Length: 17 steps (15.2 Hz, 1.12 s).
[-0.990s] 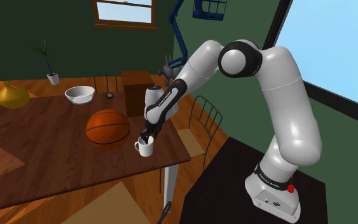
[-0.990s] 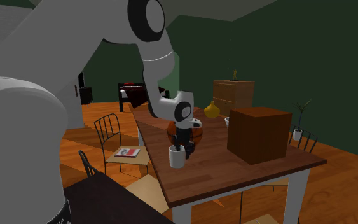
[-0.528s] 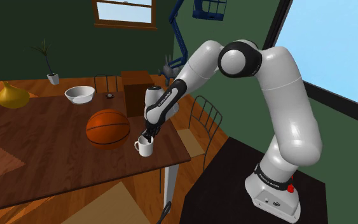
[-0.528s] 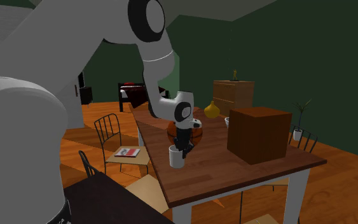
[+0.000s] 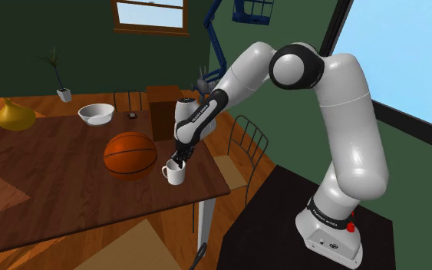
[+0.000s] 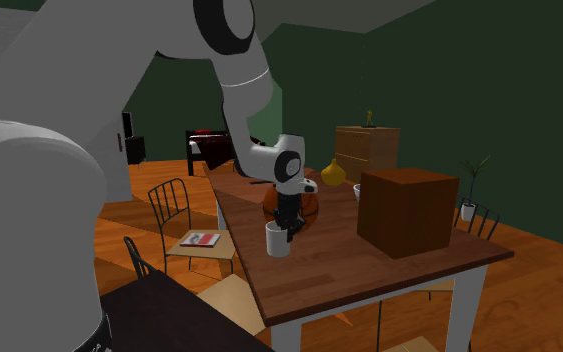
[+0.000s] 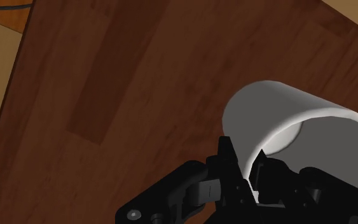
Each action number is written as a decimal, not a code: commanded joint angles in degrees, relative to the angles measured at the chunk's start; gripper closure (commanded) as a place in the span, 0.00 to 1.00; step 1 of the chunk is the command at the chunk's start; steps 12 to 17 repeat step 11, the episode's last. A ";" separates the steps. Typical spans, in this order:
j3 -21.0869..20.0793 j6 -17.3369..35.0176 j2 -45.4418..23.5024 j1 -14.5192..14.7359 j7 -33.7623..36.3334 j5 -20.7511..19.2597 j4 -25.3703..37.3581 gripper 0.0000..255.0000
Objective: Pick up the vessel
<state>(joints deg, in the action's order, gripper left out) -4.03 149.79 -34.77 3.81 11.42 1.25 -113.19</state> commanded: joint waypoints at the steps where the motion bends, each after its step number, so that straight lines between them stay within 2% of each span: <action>1: -0.06 -1.04 1.34 0.00 0.08 0.05 -0.30 1.00; 9: -0.27 -5.36 6.36 -0.18 0.15 0.26 -0.99 1.00; 17: -0.27 -5.45 6.46 -0.19 0.15 0.26 -1.00 1.00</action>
